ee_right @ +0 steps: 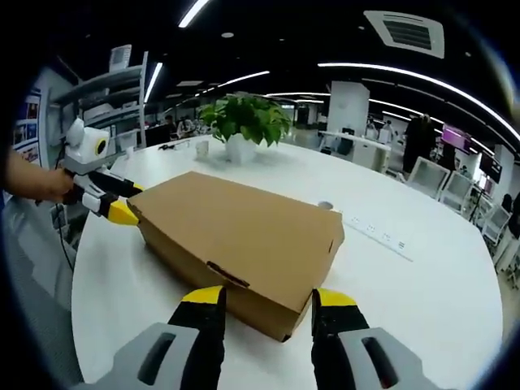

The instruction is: Operate the shoe box by opening the lid, removing the specified soft item, and placing it in the target area until the item is outside and the box remains undamaged.

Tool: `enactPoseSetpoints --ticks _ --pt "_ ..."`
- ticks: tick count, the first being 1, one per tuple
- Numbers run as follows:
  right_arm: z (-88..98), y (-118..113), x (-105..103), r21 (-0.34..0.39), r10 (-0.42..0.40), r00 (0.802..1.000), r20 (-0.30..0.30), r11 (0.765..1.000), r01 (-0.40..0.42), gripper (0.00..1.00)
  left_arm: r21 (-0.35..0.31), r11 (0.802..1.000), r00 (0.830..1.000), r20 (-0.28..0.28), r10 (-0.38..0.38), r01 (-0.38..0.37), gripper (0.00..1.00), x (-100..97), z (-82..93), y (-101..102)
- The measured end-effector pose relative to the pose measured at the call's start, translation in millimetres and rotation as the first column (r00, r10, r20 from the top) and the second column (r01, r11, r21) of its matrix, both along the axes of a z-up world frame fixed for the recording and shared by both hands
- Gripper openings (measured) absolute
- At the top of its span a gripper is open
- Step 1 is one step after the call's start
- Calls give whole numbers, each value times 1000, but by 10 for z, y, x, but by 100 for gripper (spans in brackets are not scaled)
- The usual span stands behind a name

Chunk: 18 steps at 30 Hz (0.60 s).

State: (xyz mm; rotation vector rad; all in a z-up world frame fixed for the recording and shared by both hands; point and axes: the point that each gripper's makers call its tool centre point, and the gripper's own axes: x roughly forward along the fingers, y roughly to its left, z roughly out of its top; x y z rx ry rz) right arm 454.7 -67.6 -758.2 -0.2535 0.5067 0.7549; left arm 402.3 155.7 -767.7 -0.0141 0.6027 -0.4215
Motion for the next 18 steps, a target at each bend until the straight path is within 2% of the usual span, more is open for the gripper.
enactPoseSetpoints --ticks 18 --pt "-6 88 -183 -32 13 1000 11 999 -13 33 4 998 998 -2 -68 68 55 -11 1 176"
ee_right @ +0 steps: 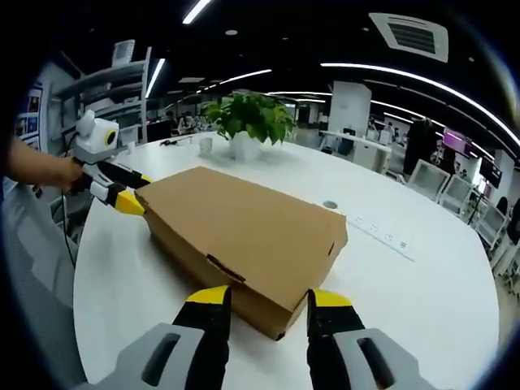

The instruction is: Operate the shoe box by opening the lid, removing the specified soft item, and placing it in the target area until the item is outside and the box remains undamaged.

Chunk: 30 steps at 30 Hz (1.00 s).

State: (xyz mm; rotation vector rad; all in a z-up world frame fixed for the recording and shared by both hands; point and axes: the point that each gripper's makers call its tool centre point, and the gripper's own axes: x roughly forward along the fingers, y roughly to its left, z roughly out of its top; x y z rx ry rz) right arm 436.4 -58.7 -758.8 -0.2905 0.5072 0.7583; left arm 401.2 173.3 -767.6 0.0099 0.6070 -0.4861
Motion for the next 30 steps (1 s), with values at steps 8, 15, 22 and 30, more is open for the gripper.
enactPoseSetpoints --ticks 8,15,22,30 --pt "5 60 -65 22 -22 1000 2 1000 22 33 6 1000 1000 -14 -22 22 54 -11 -2 63" --pt "7 107 -141 17 -8 1000 2 1000 8 30 14 999 998 -27 -51 51 53 -21 0 145" --pt "15 188 -226 29 -2 1000 -3 1000 2 29 17 997 997 -33 -75 76 53 -83 19 208" --pt "24 304 -318 43 10 1000 -10 999 -9 29 24 994 993 -47 -105 106 52 -152 49 294"
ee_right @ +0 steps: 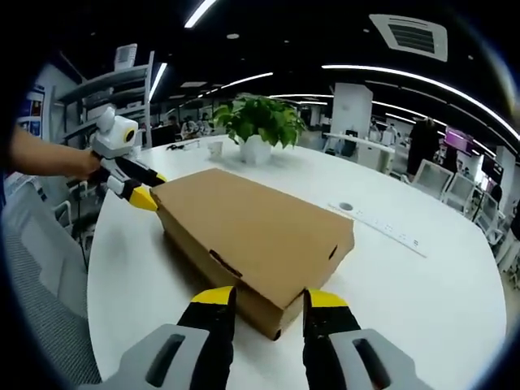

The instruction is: Operate the shoe box by opening the lid, removing the specified soft item, and placing it in the target area until the item is outside and the box remains undamaged.

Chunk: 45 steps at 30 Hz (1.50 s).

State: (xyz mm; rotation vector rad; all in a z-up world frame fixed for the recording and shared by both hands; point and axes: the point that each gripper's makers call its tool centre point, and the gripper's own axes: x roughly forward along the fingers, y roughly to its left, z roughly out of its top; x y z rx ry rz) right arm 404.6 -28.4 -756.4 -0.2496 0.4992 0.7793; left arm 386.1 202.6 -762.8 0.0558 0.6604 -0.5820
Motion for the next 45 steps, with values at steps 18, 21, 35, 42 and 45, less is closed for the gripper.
enactPoseSetpoints --ticks 18,21,35,42,45 --pt "-8 271 -237 -28 22 999 30 999 -22 25 17 998 998 -28 -54 55 52 -111 13 288" --pt "-10 317 -288 -34 35 999 31 999 -34 24 23 997 997 -37 -67 68 52 -136 12 346" --pt "-15 525 -504 -14 58 998 19 998 -58 22 33 995 995 -49 -90 91 52 -293 -8 582" --pt "-12 610 -640 -3 62 998 12 998 -62 21 37 993 993 -51 -106 108 52 -361 -16 668" --pt "-14 644 -694 -2 64 998 14 998 -64 21 39 993 992 -54 -112 114 51 -398 -18 703"
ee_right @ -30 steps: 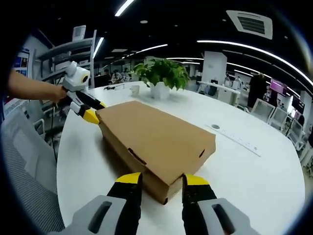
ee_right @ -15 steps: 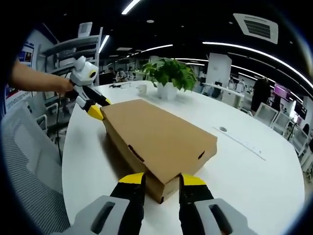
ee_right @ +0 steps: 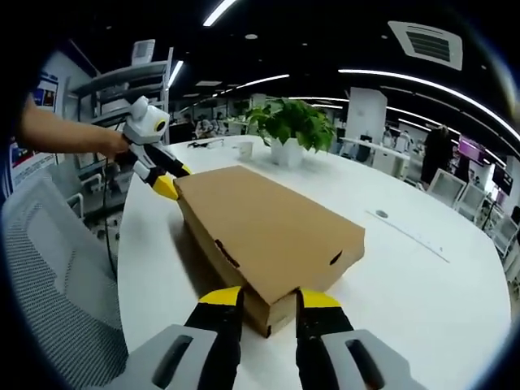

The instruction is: Operate the shoe box by opening the lid, removing the specified soft item, and placing it in the target area until the item is outside and the box remains undamaged.

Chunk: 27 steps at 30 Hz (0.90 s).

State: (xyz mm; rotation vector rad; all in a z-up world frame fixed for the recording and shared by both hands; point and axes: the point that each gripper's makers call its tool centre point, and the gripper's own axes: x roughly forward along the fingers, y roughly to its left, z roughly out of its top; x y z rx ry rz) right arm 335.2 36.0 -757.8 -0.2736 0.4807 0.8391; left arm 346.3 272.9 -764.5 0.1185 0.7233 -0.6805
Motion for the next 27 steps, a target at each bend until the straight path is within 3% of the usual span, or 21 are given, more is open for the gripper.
enactPoseSetpoints --ticks 10,27 --pt "14 71 -151 21 -2 1000 -24 1000 2 21 1 1000 1000 -3 -10 10 51 -127 -2 71" --pt "45 86 -210 51 -18 998 -56 998 21 23 11 1000 1000 -8 -14 14 52 -196 16 95"
